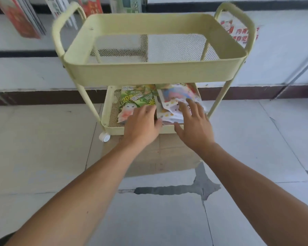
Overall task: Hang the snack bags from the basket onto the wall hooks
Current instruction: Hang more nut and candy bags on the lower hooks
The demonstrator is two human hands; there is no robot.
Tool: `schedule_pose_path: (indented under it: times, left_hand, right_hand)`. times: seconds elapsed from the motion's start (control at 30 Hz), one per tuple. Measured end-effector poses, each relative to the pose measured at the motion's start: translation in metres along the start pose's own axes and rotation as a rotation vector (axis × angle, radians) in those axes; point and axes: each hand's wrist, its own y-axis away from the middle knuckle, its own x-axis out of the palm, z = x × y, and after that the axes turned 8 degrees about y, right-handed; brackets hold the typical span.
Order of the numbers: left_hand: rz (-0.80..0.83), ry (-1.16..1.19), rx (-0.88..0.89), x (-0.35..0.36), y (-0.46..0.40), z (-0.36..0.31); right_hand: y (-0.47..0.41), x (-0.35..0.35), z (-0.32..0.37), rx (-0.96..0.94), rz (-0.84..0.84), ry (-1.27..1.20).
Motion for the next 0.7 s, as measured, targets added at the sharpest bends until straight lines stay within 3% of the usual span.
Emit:
schedule_pose_path:
  times: [0.2,0.53,0.7]
  left_hand:
    - [-0.033,-0.025,-0.041,0.020,-0.020,0.008]
    - [-0.104,0.090,-0.041,0.035,-0.017,0.010]
    - [-0.121,0.086,-0.013,0.037,-0.017,0.010]
  right_hand:
    - [-0.027,0.030,-0.016,0.001,0.063,0.039]
    - [-0.041,0.043,-0.027,-0.089,-0.053,0.235]
    - [-0.054,0.035,-0.042,-0.172,0.049,0.056]
